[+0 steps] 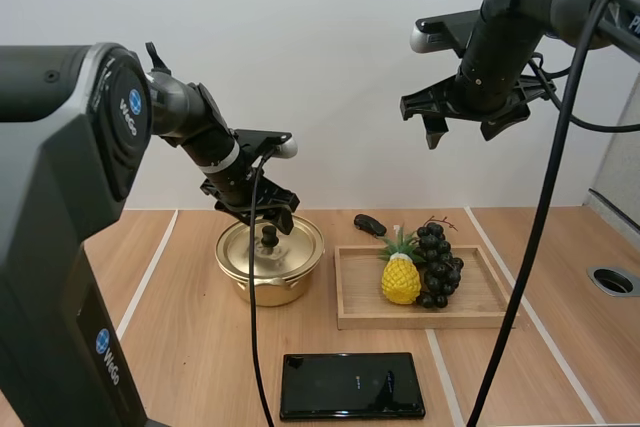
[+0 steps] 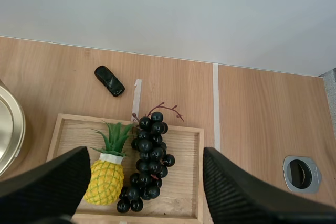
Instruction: Open the pot, put the grape inside, and close it
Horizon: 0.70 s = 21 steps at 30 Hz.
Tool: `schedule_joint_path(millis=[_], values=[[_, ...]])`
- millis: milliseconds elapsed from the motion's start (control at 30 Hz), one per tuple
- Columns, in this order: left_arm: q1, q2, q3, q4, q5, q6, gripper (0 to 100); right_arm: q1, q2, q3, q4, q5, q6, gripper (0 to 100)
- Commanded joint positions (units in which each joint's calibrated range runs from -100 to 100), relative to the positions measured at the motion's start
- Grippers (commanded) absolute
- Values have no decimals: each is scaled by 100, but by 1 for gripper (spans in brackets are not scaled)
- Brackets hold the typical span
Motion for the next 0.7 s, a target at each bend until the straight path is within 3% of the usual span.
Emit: schedule_joint_path(millis=[0, 400, 533, 667], values=[[-17, 53, 19, -119, 140, 91, 100, 0, -55, 19, -13, 12, -38, 100], [-17, 158, 19, -119, 487, 134, 100, 0, -55, 19, -13, 12, -38, 100], [-17, 158, 19, -24, 524, -258, 0, 0, -55, 19, -13, 12, -38, 100], [-17, 158, 19, 94, 612, -275, 2, 0, -55, 19, -13, 12, -38, 100]])
